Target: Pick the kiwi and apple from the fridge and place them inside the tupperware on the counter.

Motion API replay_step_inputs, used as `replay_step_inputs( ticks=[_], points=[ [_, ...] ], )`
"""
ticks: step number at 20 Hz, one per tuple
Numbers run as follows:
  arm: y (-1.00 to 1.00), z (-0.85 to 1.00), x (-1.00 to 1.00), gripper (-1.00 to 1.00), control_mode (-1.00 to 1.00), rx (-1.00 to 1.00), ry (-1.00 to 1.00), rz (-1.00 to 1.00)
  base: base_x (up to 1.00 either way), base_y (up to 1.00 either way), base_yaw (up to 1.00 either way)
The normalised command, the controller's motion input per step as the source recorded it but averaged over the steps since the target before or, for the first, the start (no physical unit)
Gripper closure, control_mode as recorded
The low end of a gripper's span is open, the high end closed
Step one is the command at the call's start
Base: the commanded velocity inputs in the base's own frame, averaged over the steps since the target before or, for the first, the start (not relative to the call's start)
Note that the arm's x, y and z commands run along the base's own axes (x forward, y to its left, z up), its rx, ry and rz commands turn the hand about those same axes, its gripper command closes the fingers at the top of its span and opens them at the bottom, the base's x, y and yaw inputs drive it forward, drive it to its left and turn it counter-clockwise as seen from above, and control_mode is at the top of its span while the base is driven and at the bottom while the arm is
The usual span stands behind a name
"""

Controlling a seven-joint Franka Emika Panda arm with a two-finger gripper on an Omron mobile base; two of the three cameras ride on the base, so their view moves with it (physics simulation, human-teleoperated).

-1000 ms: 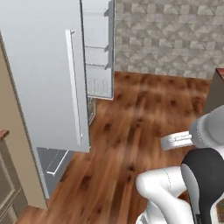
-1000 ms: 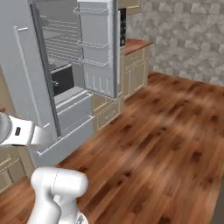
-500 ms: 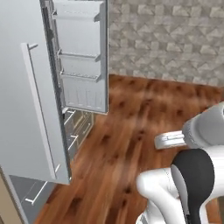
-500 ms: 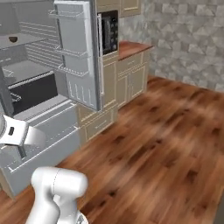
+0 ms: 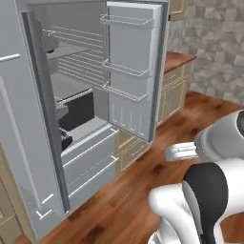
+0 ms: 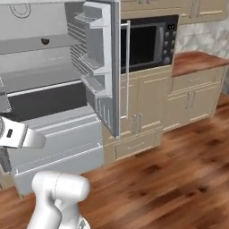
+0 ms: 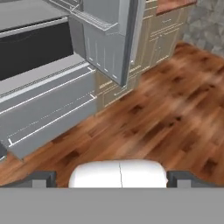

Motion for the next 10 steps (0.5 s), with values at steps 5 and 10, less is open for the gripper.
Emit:
replay_step_inputs(
  ticks=[5,10],
  points=[
    [0.0,0.0,0.0,-1.0,1.0,0.0,0.0,0.0,0.71,-0.54,0.8],
    [0.0,0.0,0.0,-1.0,1.0,0.0,0.0,0.0,0.65,-0.24,0.78]
  ],
)
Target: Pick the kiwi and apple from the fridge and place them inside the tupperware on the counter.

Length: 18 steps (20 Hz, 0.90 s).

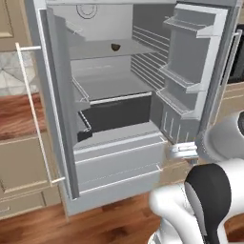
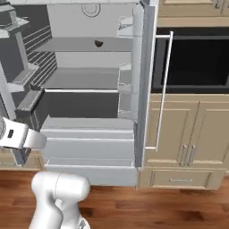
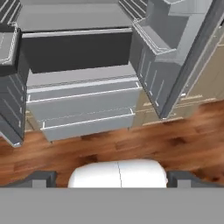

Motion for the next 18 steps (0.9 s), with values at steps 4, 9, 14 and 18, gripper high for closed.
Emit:
replay_step_inputs(
  ticks=[4,9,14,18],
  points=[
    [0.0,0.0,0.0,-1.0,1.0,0.0,0.0,0.0,0.66,-0.26,0.72],
    [0.0,0.0,0.0,-1.0,1.0,0.0,0.0,0.0,0.42,-0.41,0.23],
    [0.0,0.0,0.0,-1.0,1.0,0.0,0.0,0.0,0.56,-0.37,0.0],
    [0.0,0.0,0.0,-1.0,1.0,0.0,0.0,0.0,0.65,-0.26,0.0]
  ],
)
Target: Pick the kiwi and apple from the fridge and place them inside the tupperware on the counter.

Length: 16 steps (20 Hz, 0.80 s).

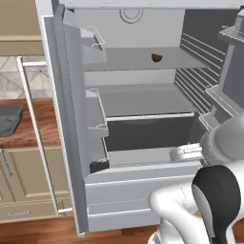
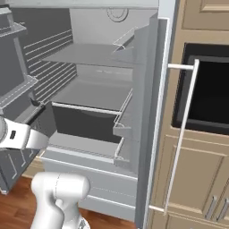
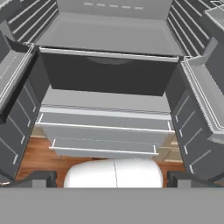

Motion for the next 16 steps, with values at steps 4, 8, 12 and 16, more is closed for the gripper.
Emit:
replay_step_inputs(
  ticks=[4,8,12,16],
  points=[
    [0.0,0.0,0.0,-1.0,1.0,0.0,0.0,0.0,0.7,-0.22,0.0],
    [0.0,0.0,0.0,-1.0,1.0,0.0,0.0,0.0,0.67,-0.24,0.0],
    [0.0,0.0,0.0,-1.0,1.0,0.0,0.0,0.0,0.57,-0.25,0.0],
    [0.0,0.0,0.0,-1.0,1.0,0.0,0.0,0.0,0.51,-0.22,0.0]
  ],
)
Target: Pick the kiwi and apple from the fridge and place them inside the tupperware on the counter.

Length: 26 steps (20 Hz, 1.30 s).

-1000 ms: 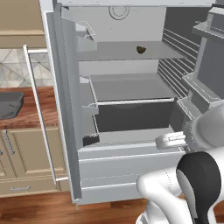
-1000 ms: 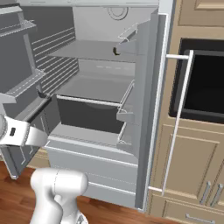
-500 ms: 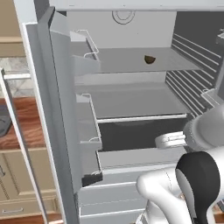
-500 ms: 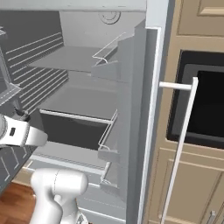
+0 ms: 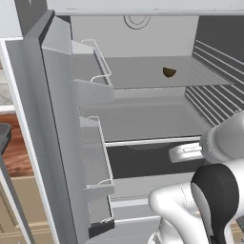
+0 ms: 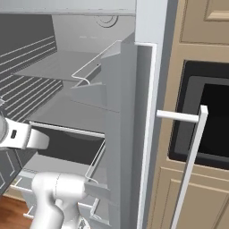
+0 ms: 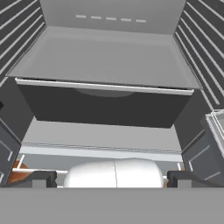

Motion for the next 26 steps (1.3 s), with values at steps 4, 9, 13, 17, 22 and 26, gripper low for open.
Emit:
replay_step_inputs(
  ticks=[4,9,13,17,22,26],
  points=[
    [0.0,0.0,0.0,-1.0,1.0,0.0,0.0,0.0,0.07,-0.12,-0.01],
    [-0.16,0.23,0.06,-1.0,-1.0,0.01,-0.01,-0.01,0.0,-0.03,-0.02],
    [-0.29,0.75,0.32,-1.0,-1.0,0.0,0.0,0.0,0.0,0.0,0.0],
    [-0.12,0.62,0.5,-1.0,-1.0,0.0,0.0,0.0,0.0,0.0,0.0],
    [-0.08,0.4,0.56,-1.0,-1.0,0.0,0.0,0.0,0.0,0.0,0.0],
    [-0.27,0.07,0.57,-1.0,-1.0,0.0,-0.09,0.0,0.0,0.0,0.0]
  ],
)
